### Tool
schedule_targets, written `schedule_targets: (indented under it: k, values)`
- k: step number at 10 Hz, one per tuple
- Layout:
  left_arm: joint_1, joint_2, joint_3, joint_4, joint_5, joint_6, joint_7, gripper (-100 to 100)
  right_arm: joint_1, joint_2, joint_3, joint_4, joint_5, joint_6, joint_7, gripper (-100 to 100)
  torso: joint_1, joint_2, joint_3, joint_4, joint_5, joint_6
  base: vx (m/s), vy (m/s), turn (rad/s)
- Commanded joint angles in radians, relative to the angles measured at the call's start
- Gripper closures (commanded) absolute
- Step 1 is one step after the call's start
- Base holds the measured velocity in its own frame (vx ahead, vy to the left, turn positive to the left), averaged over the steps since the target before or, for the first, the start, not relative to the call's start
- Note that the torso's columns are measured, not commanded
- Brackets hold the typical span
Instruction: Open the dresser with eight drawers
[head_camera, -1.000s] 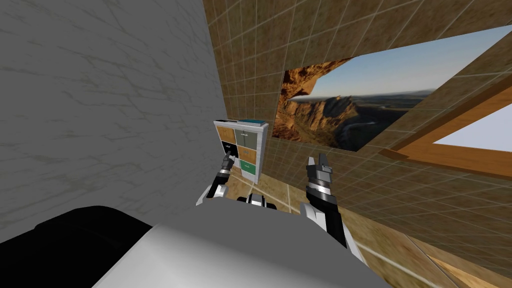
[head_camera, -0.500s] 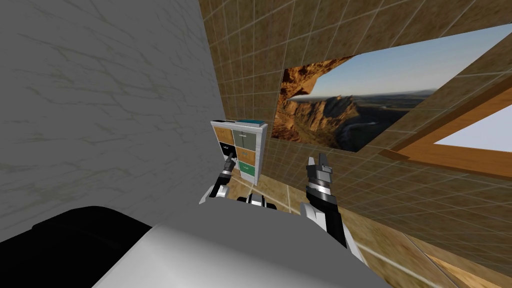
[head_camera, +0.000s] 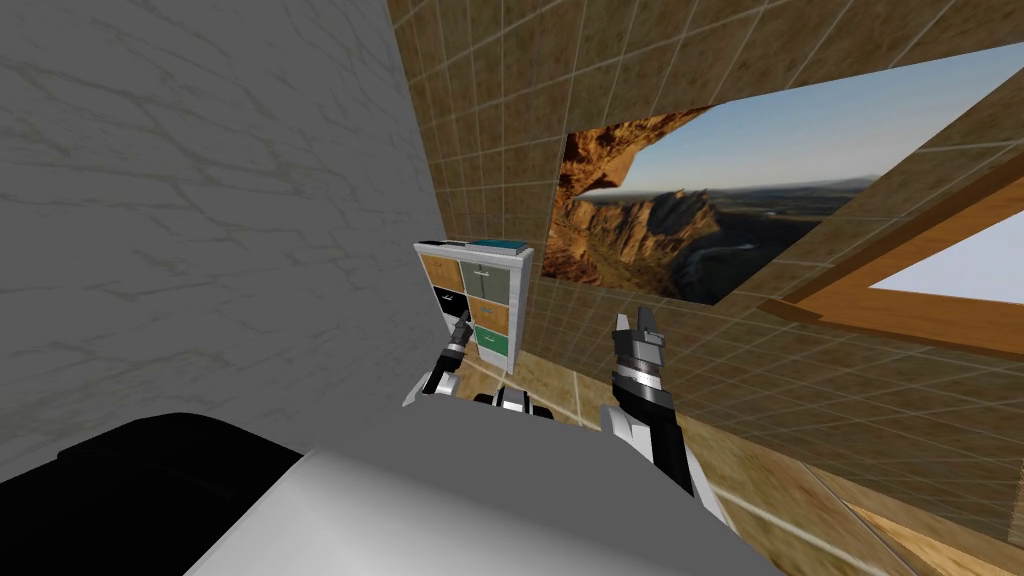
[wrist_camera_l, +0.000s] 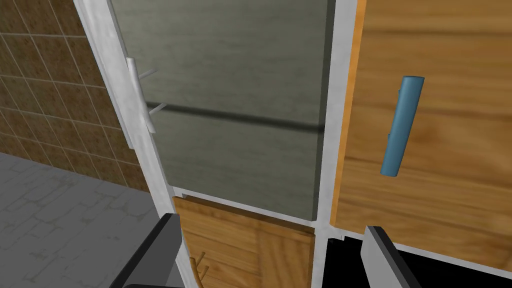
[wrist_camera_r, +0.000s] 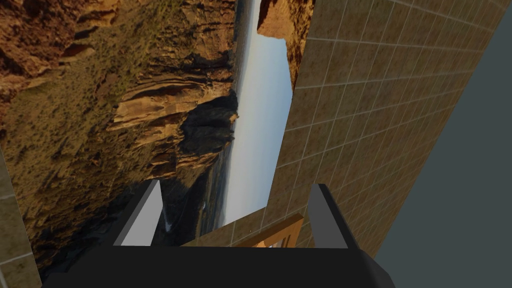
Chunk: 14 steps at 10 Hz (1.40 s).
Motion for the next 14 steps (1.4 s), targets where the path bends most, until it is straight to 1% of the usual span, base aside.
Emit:
schedule_targets:
  k: [1,5,6,8,9,10,11,12,13,14]
  values:
    - [-0.028,-0.006,-0.008,0.077,-0.007,-0.016,-0.007,-100,0.0,0.0,0.0,0.0,0.0,0.0,0.0,0,0.0,-0.001,-0.001,0.0,0.0,0.0,0.073,0.009,-0.036]
    - [-0.061,-0.034,-0.022,0.183,-0.018,-0.035,-0.017,-100,0.0,0.0,0.0,0.0,0.0,0.0,0.0,0,0.0,0.0,0.0,0.0,0.0,0.0,0.069,0.01,-0.045]
    - [-0.075,-0.058,-0.027,0.229,-0.023,-0.044,-0.021,-100,0.0,0.0,0.0,0.0,0.0,0.0,0.0,0,0.0,0.0,0.0,0.0,0.0,0.0,0.087,0.017,-0.068]
    - [-0.086,-0.087,-0.032,0.263,-0.026,-0.05,-0.024,-100,0.0,0.0,0.0,0.0,0.0,0.0,0.0,0,0.0,0.0,0.0,0.0,0.0,0.0,0.071,0.009,-0.036]
    - [-0.091,-0.109,-0.034,0.279,-0.028,-0.053,-0.025,-100,0.0,0.0,0.0,0.0,0.0,0.0,0.0,0,-0.001,0.001,0.001,0.0,0.0,0.0,0.039,0.005,-0.025]
    - [-0.091,-0.093,-0.03,0.269,-0.026,-0.047,-0.021,-100,0.0,0.0,0.0,0.0,0.0,0.0,0.0,0,-0.001,0.002,0.001,0.001,0.0,0.0,0.017,0.002,-0.006]
    - [-0.101,-0.094,-0.028,0.252,-0.024,-0.021,-0.022,-100,0.0,0.0,0.0,0.0,0.0,0.0,0.0,0,0.0,0.003,0.002,0.001,0.0,0.0,0.05,-0.008,0.001]
    - [-0.105,-0.094,-0.026,0.243,-0.024,-0.007,-0.022,-100,0.0,0.0,0.0,0.0,0.0,0.0,0.0,0,-0.001,0.0,0.0,0.0,0.0,0.0,0.076,-0.005,-0.001]
    - [-0.099,-0.094,-0.028,0.249,-0.024,-0.021,-0.022,-100,0.0,0.0,0.0,0.0,0.0,0.0,0.0,0,0.0,-0.002,-0.001,-0.001,0.0,0.0,0.034,-0.001,0.0]
    - [-0.092,-0.095,-0.031,0.272,-0.026,-0.049,-0.022,100,0.0,0.0,0.0,0.0,0.0,0.0,0.0,0,0.0,0.0,0.0,0.0,0.0,0.0,-0.035,0.0,0.0]
